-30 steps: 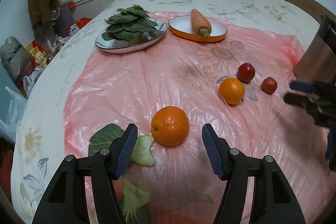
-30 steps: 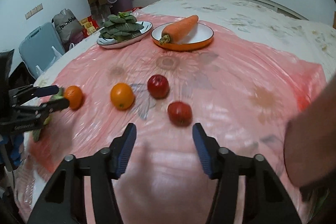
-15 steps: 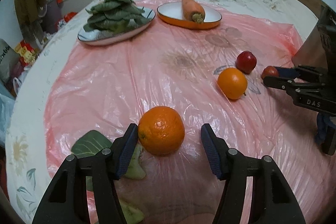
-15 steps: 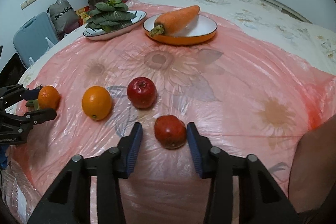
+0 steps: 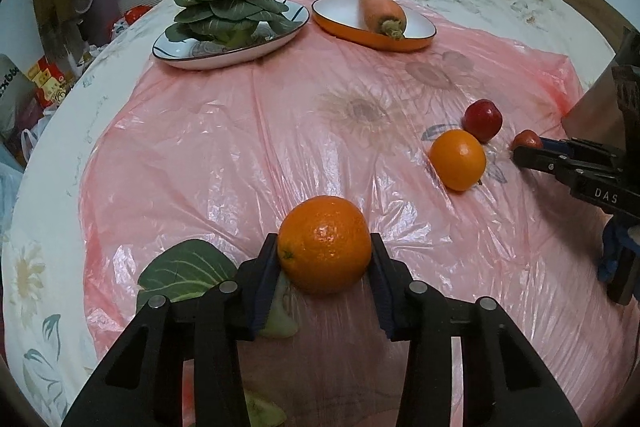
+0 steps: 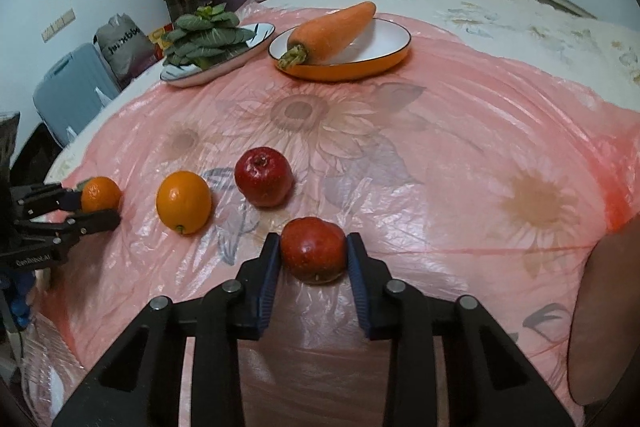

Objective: Organize fruits
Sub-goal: 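Carry the red apple and orange to the green tray and lower them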

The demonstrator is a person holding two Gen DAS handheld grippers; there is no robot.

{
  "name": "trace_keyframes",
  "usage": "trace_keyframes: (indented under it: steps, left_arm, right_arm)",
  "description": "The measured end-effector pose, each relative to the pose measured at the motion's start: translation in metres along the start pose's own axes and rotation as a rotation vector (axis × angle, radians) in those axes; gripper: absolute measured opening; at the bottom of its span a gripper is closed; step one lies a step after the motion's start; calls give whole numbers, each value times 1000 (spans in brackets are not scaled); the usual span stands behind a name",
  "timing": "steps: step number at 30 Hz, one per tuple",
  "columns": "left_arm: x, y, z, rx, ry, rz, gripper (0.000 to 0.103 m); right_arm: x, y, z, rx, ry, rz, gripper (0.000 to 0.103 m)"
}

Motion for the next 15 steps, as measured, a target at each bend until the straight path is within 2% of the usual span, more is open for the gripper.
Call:
trace_keyframes:
  steps: [9, 15]
  left_arm:
    - [1, -21, 5, 1, -16, -36, 37]
    - [-2, -41, 3, 6, -19, -59, 37]
  right_arm:
    - [1, -20, 4, 1, 6, -24, 31]
    - [-10, -41, 13, -5, 6, -37, 31]
Point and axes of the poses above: each gripper's, at about its wrist camera, not at the fingertips, and y roughly the way its jaws point, z to its left, x to its top, the point moved 6 cm from there along y, roughly the way its jaws point, and after that the axes turned 10 degrees about z, right-handed, at the moved point
